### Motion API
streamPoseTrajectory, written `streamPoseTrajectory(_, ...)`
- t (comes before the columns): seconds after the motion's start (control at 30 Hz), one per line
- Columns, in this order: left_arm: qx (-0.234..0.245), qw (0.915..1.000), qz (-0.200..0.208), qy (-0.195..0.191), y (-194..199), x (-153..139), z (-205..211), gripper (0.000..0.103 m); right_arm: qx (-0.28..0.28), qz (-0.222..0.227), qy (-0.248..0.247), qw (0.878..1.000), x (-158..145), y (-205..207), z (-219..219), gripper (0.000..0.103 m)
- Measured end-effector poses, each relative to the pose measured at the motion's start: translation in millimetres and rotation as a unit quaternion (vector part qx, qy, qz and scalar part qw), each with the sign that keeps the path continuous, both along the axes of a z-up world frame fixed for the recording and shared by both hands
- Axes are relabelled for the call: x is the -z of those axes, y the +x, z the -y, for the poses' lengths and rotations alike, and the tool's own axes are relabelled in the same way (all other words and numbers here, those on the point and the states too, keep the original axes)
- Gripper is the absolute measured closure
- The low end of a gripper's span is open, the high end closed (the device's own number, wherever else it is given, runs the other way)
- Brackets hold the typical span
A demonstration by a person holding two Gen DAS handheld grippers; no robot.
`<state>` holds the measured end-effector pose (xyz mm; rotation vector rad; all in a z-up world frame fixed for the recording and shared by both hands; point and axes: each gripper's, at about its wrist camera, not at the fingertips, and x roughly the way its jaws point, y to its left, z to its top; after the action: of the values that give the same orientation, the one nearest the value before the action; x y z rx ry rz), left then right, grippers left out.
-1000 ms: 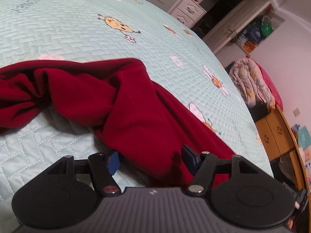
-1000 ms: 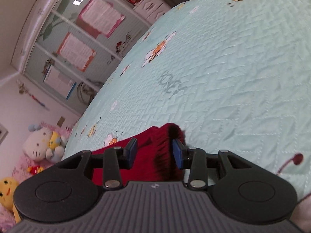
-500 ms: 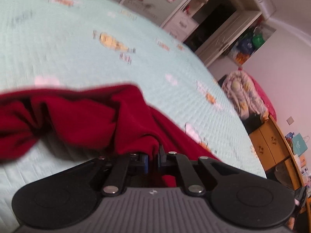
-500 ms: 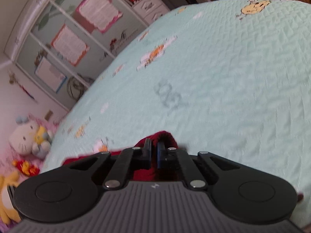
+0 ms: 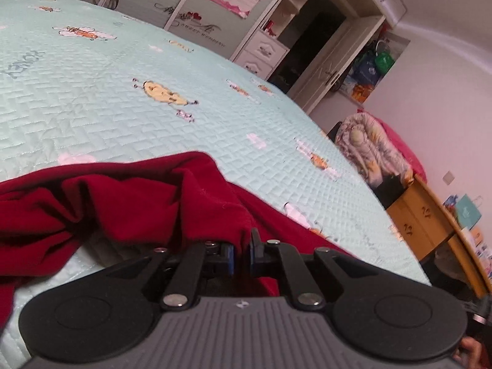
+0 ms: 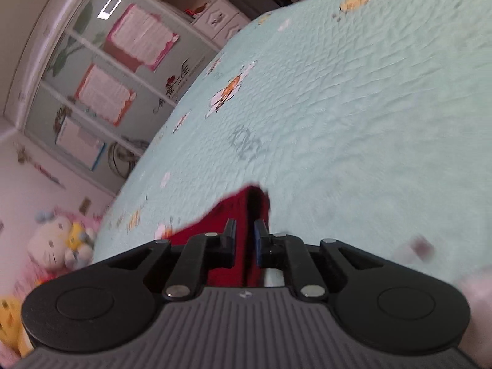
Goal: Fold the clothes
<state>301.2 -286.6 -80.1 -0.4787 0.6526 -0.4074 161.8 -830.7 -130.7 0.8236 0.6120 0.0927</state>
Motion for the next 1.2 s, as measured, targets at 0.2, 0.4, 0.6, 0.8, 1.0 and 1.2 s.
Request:
streamPoseTrajectory(0.2, -0.016, 0.9996, -0.016, 0.018, 0, 9, 1, 0.096, -0.018, -0.026, -0.013, 0.999, 1, -67, -13, 0.075)
streamPoseTrajectory(0.4, -0.021, 0.9987, -0.043, 0.019, 6, 22, -1, 0.096, -0.02, -0.017, 0.004, 1.0, 12, -18, -13, 0.07)
streamPoseTrajectory(0.6, -0.025, 0.998, -0.057, -0.009, 12, 30, -8, 0.093, -0.032, -0.009, -0.002, 0.999, 24, 40, -21, 0.068)
streamPoseTrajectory(0.8, -0.026, 0.9981, -0.054, -0.017, 11, 33, -7, 0.094, -0.03, -0.007, 0.065, 0.997, 34, 76, -7, 0.067)
streamPoseTrajectory(1.0, -0.031, 0.9971, -0.06, -0.035, 10, 29, -5, 0.084, -0.018, -0.004, 0.104, 0.994, 40, 80, 0, 0.076)
streamPoseTrajectory(1.2, -0.007, 0.9973, -0.071, -0.019, -7, 6, 0, 0.068, -0.023, -0.014, 0.043, 0.999, 37, 81, -13, 0.092)
